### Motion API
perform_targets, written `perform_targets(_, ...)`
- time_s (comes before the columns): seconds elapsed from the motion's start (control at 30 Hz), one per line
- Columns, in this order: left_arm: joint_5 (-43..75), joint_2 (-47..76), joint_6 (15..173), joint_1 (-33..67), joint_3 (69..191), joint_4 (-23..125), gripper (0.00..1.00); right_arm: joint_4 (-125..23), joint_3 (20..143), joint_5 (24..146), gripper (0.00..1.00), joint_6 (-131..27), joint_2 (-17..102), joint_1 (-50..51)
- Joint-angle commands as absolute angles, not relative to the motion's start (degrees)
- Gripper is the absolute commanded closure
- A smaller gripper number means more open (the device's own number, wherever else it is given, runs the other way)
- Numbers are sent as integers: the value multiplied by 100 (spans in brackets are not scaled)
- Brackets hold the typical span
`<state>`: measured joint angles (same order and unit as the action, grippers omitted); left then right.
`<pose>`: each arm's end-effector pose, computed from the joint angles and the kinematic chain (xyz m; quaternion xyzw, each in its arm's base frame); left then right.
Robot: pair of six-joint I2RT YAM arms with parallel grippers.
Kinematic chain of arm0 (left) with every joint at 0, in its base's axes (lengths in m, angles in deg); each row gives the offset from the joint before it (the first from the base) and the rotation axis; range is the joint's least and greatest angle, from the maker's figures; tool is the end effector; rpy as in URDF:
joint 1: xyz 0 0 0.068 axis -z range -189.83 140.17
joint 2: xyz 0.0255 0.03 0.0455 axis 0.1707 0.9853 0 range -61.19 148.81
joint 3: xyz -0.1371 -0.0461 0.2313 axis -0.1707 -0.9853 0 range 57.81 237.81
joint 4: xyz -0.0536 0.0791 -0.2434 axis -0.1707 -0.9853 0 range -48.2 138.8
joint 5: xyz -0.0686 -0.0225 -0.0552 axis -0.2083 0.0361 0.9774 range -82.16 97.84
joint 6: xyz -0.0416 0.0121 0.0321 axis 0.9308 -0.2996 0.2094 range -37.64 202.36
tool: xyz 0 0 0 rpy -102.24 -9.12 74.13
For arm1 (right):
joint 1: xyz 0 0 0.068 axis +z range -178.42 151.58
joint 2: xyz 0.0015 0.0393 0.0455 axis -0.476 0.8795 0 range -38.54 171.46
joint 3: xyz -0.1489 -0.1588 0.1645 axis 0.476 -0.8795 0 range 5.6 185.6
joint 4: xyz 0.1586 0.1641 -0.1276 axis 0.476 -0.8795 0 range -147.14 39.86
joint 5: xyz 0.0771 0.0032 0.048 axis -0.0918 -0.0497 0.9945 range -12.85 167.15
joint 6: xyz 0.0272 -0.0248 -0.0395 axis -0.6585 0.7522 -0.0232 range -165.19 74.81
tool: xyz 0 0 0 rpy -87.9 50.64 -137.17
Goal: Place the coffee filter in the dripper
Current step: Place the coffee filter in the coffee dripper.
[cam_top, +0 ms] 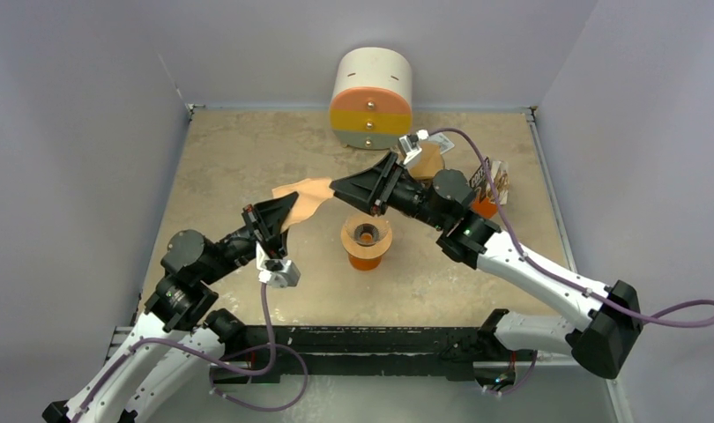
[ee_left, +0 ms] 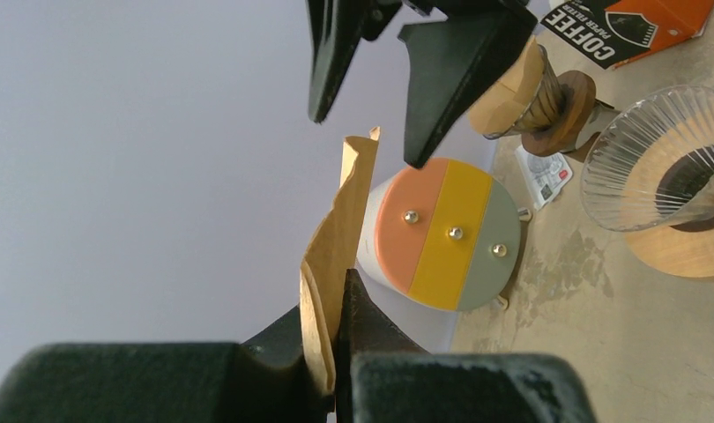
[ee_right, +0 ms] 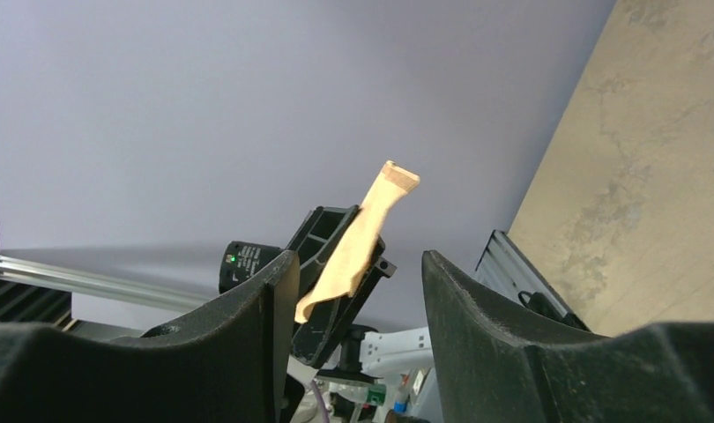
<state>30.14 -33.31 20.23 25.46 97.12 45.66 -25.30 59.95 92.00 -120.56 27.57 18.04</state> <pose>0.0907 -0.0808 0.3597 0.5788 0.3136 0.0492 0.7512 0.1799 0.2026 0.3882 0.0561 0.6225 0.7176 0.3072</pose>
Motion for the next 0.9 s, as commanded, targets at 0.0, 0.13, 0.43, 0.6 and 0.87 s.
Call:
perform_targets(0.0,3042,-3396,2207,2553,9636,5114,100,-2106,6336,9104,44,-12209,2963,2013)
perform_targets(0.13,3095,-3448,2346,2552,9618,5172,100,-1954,6392,9077,45,-12219,3098,2132)
perform_targets(0.43,3045,-3609,3401,2551,9469,5673,100,-1542,6259,8921,53,-12231,3158,2335)
perform_targets(0.6,2858,-3633,4251,2553,9389,6022,100,-1395,6247,8878,54,-12238,3220,2453)
perform_targets(0.87,2202,-3532,5346,2552,9385,6504,100,-1242,6282,8659,59,-12166,3274,2651)
